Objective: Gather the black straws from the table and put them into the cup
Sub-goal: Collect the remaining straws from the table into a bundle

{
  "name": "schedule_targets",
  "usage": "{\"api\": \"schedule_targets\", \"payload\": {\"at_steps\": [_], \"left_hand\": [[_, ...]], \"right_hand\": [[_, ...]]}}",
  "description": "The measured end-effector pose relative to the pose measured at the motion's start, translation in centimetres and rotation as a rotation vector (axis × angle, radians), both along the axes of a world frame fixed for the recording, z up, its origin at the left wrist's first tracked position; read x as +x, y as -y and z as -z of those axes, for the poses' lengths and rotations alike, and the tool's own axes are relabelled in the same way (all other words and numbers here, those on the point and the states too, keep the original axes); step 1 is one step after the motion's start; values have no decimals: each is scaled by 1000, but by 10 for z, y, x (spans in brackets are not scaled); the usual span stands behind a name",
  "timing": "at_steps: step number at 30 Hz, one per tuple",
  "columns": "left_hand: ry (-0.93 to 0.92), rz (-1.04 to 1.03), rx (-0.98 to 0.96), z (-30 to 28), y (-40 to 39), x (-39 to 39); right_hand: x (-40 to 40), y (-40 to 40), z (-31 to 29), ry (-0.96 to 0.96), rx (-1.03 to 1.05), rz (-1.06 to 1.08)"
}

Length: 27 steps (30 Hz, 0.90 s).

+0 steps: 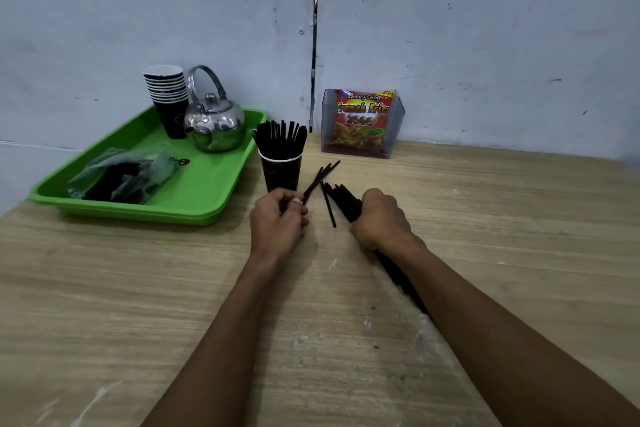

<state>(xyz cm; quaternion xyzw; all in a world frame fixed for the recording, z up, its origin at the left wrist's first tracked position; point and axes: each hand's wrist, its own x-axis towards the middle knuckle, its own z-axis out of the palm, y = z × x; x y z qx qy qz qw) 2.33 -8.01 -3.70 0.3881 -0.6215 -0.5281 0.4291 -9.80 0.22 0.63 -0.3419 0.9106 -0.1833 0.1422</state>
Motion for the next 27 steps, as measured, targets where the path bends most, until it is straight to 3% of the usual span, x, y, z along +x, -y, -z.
{"api": "schedule_targets", "payload": {"at_steps": [13,27], "left_hand": [[48,25,-24,1,0,1],[97,20,-67,-2,-3,2]], "right_hand": [[-20,1,-7,107,50,-59],[-53,-13,-4,439,-226,13]]}}
